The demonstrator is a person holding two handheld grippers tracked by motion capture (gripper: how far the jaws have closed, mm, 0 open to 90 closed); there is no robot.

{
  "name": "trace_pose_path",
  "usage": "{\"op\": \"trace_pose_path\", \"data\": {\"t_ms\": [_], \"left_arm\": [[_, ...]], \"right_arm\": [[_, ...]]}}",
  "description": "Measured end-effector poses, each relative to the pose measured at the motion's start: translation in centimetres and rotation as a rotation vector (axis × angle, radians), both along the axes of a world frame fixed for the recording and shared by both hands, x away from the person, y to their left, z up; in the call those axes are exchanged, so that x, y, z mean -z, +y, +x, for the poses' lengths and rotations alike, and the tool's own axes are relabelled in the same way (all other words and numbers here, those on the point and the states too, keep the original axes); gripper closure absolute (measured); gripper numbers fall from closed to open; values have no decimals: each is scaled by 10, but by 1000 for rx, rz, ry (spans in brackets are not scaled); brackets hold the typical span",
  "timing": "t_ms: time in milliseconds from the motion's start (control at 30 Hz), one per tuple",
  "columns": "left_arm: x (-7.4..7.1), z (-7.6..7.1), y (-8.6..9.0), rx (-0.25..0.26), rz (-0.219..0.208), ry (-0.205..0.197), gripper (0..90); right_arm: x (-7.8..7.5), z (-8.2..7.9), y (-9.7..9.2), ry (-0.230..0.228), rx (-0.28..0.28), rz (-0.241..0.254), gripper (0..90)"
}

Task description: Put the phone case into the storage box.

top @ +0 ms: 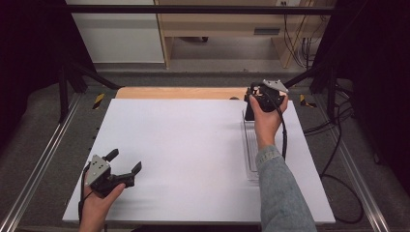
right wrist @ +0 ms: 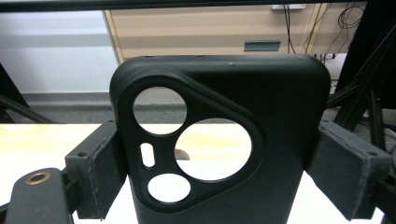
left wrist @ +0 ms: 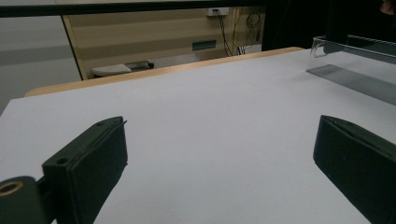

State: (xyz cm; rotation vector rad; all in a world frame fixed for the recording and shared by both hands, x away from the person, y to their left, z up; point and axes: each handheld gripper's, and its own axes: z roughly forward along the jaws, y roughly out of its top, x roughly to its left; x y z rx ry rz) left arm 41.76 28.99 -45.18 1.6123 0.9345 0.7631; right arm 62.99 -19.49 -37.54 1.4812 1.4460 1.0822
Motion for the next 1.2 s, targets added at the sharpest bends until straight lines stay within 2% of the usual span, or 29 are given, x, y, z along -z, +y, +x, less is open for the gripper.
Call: {"op": "trace_pose_path", "data": {"t_ms": [267, 467, 1200], "left_arm": [[1, 1, 0, 1, -1, 6, 31], [1, 1, 0, 4, -3, 6, 31], [1, 2, -1, 9, -9, 11, 29]], "right_arm": [[6, 0, -2, 1, 1, -9, 138], [12, 1, 1, -3, 10, -50, 139], [25, 9, 3, 20, 27, -44, 139]]}}
